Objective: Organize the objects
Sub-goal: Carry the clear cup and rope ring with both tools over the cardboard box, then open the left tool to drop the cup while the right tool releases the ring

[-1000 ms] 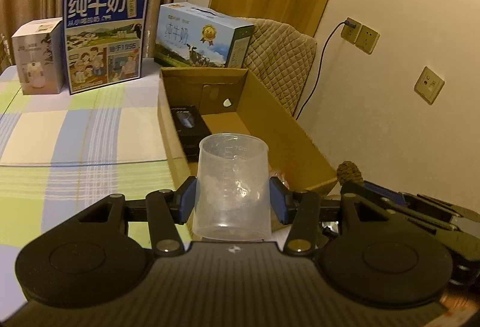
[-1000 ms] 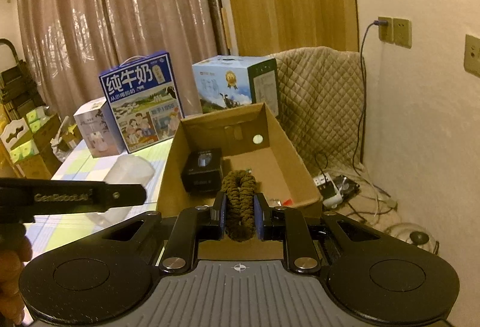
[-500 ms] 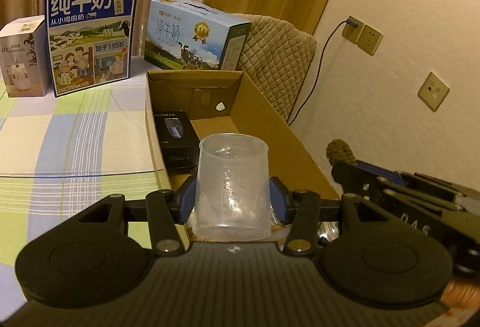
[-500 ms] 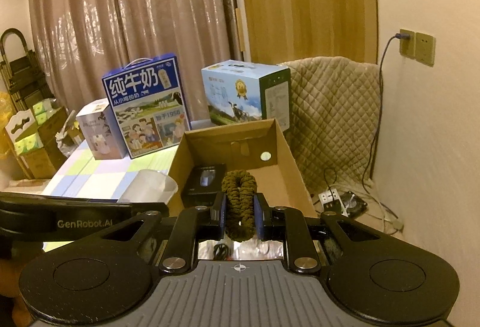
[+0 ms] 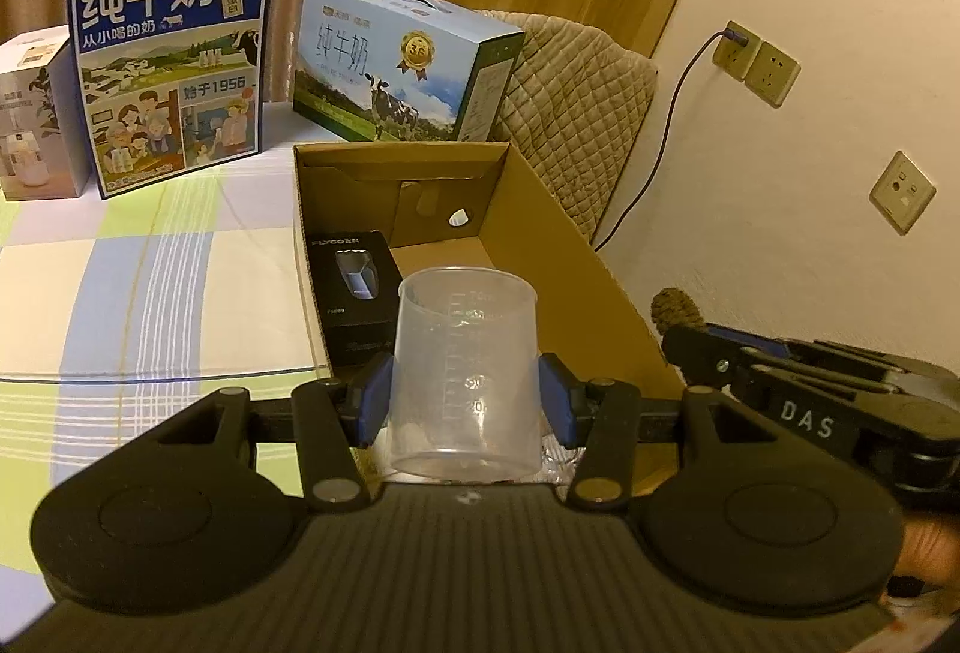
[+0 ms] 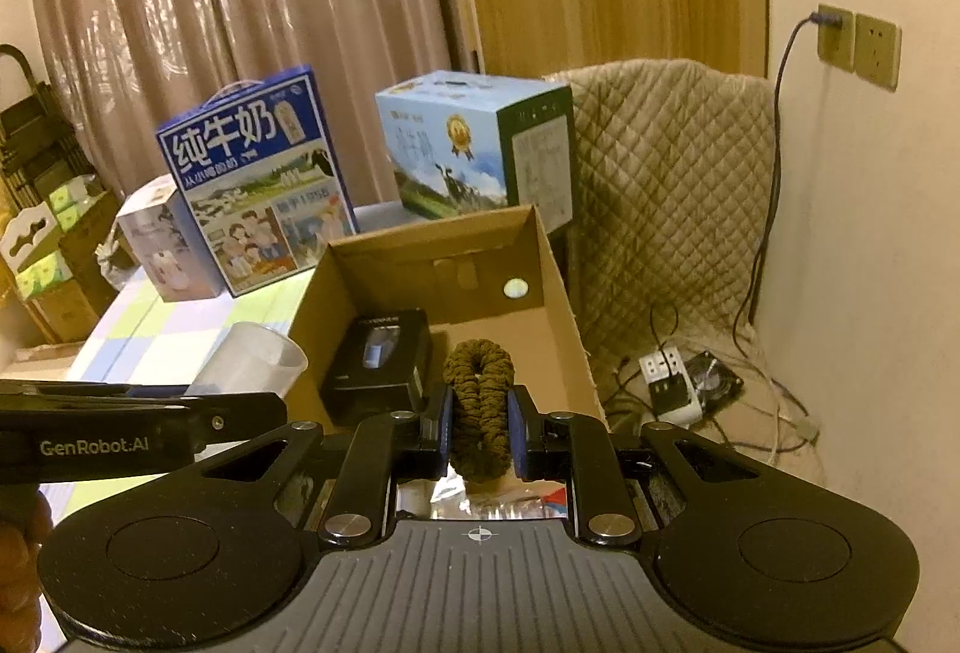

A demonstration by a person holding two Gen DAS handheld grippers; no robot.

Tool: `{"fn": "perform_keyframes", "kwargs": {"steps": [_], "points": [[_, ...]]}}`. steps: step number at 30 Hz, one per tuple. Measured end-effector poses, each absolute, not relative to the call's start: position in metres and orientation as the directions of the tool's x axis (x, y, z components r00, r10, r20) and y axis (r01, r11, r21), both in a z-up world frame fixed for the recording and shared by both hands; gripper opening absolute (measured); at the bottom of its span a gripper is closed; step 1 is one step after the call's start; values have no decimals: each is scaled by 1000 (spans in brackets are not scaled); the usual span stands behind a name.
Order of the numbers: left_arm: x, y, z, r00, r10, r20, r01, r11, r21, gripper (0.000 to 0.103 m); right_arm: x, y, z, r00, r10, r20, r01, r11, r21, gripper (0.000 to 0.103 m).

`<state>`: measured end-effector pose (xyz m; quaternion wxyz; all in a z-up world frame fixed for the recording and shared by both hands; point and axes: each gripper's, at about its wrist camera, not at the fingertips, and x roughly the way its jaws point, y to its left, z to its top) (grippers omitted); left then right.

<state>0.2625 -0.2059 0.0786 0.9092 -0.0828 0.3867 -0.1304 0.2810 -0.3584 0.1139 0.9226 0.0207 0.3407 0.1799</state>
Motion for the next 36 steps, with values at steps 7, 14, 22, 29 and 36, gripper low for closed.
{"fn": "perform_keyframes", "kwargs": {"steps": [7,14,22,29,36], "points": [[272,-211,73,655,-302,-693,172,952,-252,46,290,-361,109,689,353,-633,-321,932,171,16],[278,-214,69,644,-305,-701,171,951,-257,46,293,-360,110,686,357,-634,-330,929,167,16],[282,-213,69,646,-302,-701,168,952,-255,46,298,-357,114,689,361,-629,-337,927,162,16],[286,-211,65,641,-298,-707,159,953,-258,46,300,-355,114,688,362,-629,-342,926,159,16],[290,-211,62,637,-302,-710,153,951,-267,46,302,-355,113,686,361,-631,-342,926,158,16]]}}
